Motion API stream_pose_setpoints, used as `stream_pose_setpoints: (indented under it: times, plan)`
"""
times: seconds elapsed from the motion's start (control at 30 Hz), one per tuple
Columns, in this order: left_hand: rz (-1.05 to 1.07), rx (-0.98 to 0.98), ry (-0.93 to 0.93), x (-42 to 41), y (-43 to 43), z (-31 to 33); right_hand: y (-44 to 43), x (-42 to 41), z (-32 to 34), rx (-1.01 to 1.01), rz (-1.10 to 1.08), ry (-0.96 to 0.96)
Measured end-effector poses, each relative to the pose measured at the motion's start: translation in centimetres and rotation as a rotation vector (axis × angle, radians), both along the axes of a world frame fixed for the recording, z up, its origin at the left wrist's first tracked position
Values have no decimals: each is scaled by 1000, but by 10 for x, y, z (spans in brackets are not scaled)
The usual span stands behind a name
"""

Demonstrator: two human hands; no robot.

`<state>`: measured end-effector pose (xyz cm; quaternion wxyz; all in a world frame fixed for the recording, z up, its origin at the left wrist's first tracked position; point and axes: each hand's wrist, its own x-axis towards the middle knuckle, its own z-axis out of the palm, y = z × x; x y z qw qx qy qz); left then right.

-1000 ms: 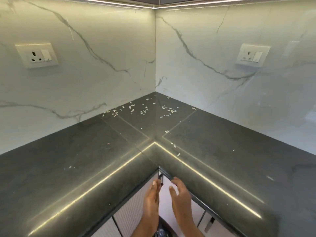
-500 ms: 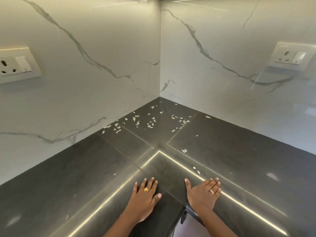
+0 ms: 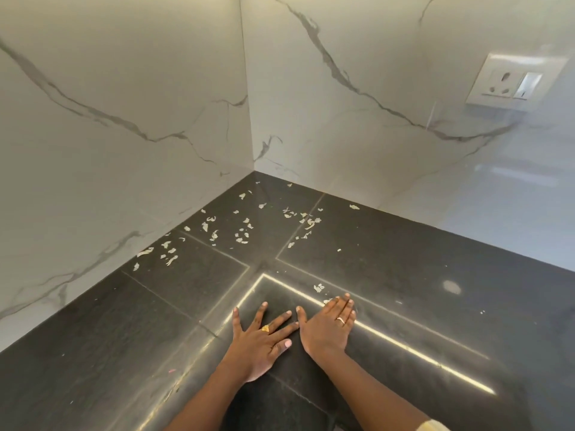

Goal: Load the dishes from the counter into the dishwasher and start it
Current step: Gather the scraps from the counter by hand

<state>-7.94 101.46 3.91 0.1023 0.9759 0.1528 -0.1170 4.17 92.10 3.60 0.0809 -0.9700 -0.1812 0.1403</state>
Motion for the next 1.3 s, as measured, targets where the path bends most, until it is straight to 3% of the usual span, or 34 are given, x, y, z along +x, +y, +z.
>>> stream_pose_setpoints:
  times: [0.23,0.37,0.47,0.6,0.7,0.77,0.9,1.1,1.23,1.3]
  plan:
    - [111,46,-40,19,9,-5,18,41,5,32,289,72]
    - [165,84,-17,30,17,-3,-3,77,14,194,378,60]
    - [177,63,-9,47,27,-5,-49,113,14,274,179,-56]
    - [226,79,-28,62,33,-2,-141,168,1,216,-286,-175]
    - [198,107,-43,62,31,-4,-202,198,-2,231,-569,-176]
    - [202,118,-43,62,29,-2,-224,215,-1,229,-619,-140]
    - [201,113,-45,63,30,-5,-213,232,2,131,-511,-54]
    - [261,158,-55,64,28,-11,-98,207,9,91,-135,-38]
    - [301,137,-77,64,31,-13,-19,170,9,142,256,31]
    - [317,121,-85,66,31,-12,1,160,13,215,474,155]
